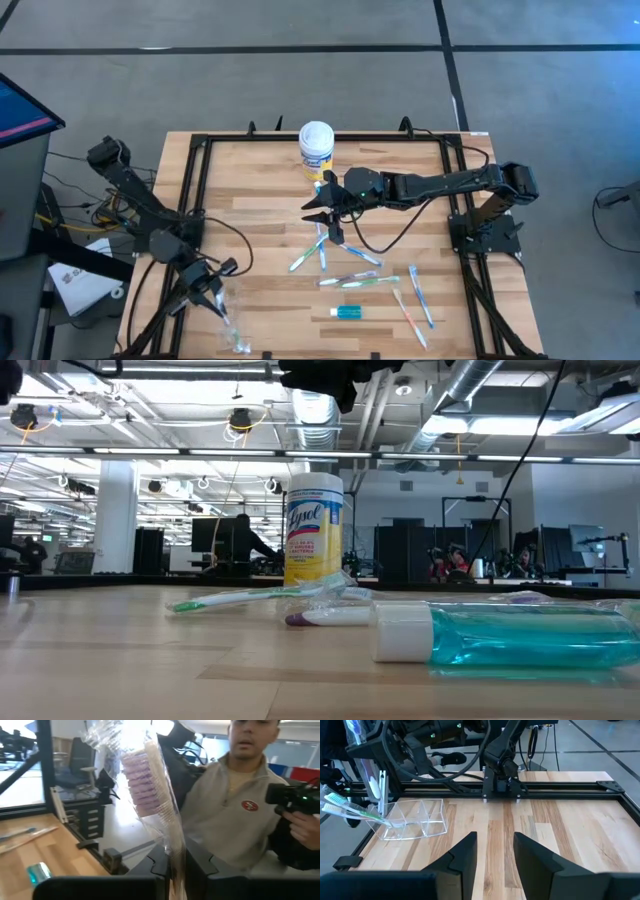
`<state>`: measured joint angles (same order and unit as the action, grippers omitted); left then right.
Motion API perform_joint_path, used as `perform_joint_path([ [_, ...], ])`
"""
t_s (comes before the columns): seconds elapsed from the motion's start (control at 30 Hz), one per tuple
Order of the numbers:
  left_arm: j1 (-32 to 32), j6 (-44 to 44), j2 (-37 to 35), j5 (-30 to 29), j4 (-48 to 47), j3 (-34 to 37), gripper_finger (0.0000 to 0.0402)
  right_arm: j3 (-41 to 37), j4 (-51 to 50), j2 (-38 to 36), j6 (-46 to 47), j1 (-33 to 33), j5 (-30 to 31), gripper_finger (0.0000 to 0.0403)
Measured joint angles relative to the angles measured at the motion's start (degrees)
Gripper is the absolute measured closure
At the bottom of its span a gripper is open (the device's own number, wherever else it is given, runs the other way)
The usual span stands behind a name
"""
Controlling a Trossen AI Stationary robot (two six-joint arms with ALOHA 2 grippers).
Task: Pick & Place toothbrushing station
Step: Put the top purple toothbrush into the transparent organizer
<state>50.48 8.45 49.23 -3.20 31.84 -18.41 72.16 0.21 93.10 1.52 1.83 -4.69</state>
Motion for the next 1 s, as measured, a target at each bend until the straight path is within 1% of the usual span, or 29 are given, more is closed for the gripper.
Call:
perform_joint_path([
  [0.17,3.13,-0.02,0.69,-2.80,0.03,0.00,0.0368,0.00,0.00,0.00,0.00,0.04,0.00,0.0284],
  [0.43,5.58,2.21,4.83,-6.04,1.48,0.00,0.0382,-0.02,0.02,0.00,0.02,0.04,0.04,0.0284],
  [0.67,6.88,2.97,9.40,-6.32,4.82,0.00,0.0364,-0.02,0.22,0.00,0.02,0.02,0.08,0.0284],
  [0.9,7.01,5.10,12.82,-6.29,6.63,0.00,0.0377,-0.02,0.24,-0.02,0.20,0.02,0.20,0.0284],
  [1.0,7.01,5.57,13.57,-6.27,6.90,0.00,0.0377,-0.02,0.24,-0.02,0.17,-0.02,0.20,0.0284],
])
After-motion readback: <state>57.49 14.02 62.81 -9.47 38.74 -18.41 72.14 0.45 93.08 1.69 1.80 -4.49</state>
